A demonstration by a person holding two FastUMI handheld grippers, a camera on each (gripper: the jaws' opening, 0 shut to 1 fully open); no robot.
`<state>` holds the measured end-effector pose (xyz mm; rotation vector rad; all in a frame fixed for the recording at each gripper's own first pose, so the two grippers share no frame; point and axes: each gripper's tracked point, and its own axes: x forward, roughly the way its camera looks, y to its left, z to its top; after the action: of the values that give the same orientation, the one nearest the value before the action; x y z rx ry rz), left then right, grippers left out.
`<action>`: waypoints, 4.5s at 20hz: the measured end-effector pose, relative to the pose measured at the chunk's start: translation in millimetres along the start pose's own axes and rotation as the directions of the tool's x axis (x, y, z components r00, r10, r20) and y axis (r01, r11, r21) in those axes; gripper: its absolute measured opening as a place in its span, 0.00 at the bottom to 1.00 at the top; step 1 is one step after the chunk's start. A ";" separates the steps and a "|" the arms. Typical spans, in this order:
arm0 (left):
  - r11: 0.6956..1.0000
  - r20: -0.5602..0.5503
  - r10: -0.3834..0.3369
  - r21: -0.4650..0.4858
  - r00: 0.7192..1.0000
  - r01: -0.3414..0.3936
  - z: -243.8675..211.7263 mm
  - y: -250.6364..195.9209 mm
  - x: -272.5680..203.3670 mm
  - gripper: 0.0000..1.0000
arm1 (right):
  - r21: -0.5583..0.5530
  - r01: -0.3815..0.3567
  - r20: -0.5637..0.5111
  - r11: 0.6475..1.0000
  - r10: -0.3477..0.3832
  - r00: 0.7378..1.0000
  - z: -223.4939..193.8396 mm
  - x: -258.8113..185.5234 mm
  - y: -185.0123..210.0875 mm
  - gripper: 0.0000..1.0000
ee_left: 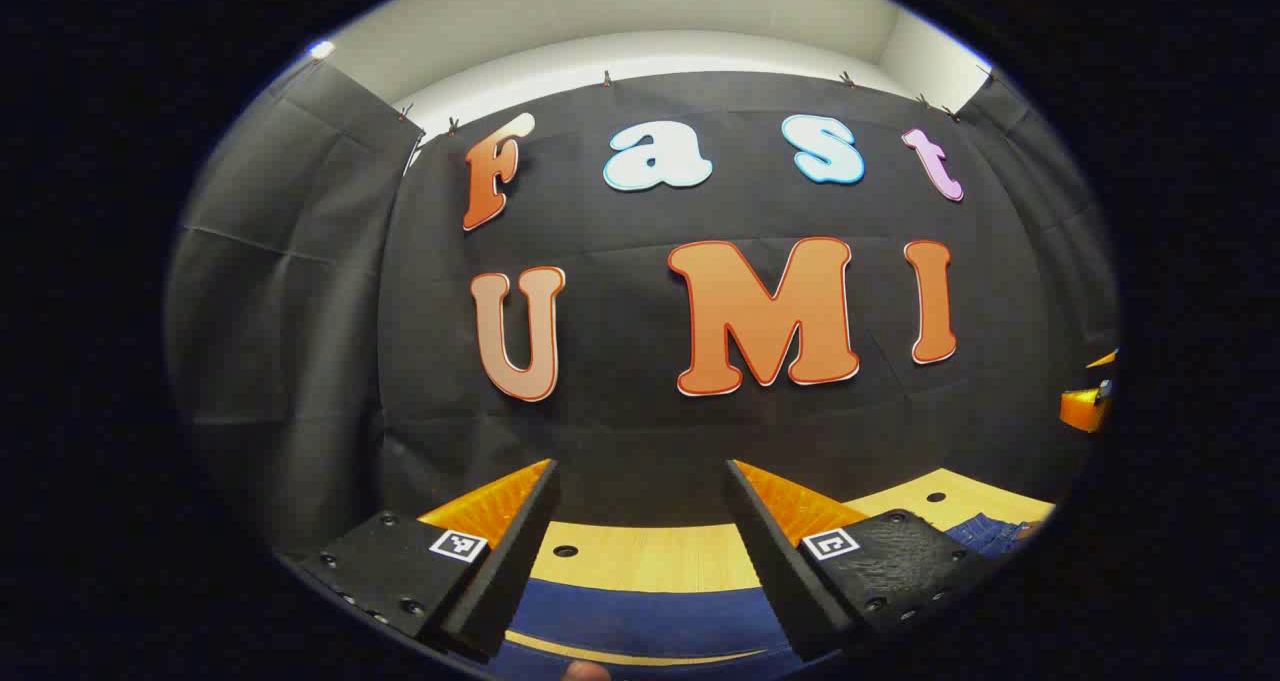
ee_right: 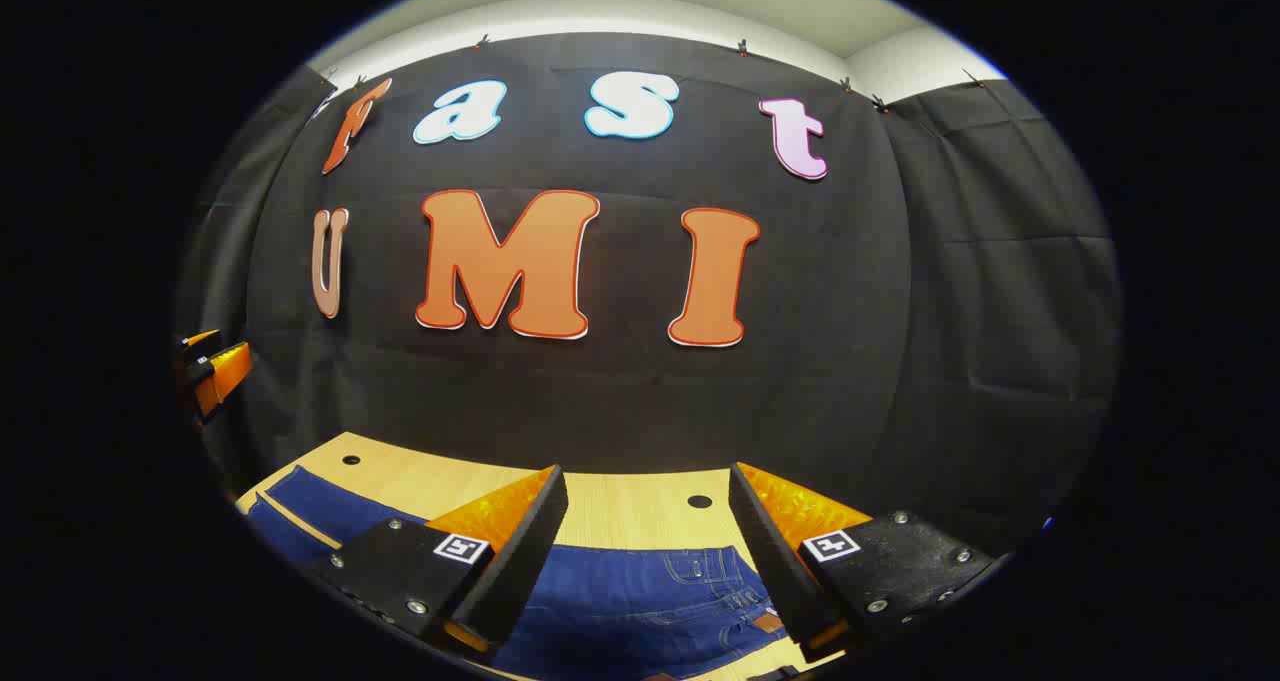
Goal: Grasp the waist and the cuffs of the jeans and fold them to make the two legs overlap; first hold the waist and fold one-third of the jeans toward the cuffs, then hold the cuffs and fold the remaining one-third in the same direction to finish folding.
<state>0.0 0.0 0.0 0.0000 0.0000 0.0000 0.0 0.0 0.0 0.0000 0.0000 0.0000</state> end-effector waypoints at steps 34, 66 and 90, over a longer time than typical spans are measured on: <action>0.987 -0.437 0.147 0.003 0.887 -0.162 -153.8 146.5 -50.6 0.99 | 0.197 0.113 -0.366 0.974 -0.034 0.930 -107.8 -16.6 -56.9 0.98; 0.344 -0.802 -0.206 -0.595 0.560 -0.726 -404.9 259.2 -133.7 0.94 | 0.505 0.367 -0.726 0.781 0.154 0.670 -246.8 -11.5 -18.8 0.98; 0.561 -0.778 -0.094 -0.557 0.621 -0.613 -356.3 231.0 -74.9 0.03 | 0.558 0.663 -0.794 0.499 0.087 0.602 -361.2 9.5 -171.7 0.92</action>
<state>-74.9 231.0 -356.3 -0.9456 0.8687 0.3552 9.5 -171.7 -361.2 1.0080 0.8788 -0.4091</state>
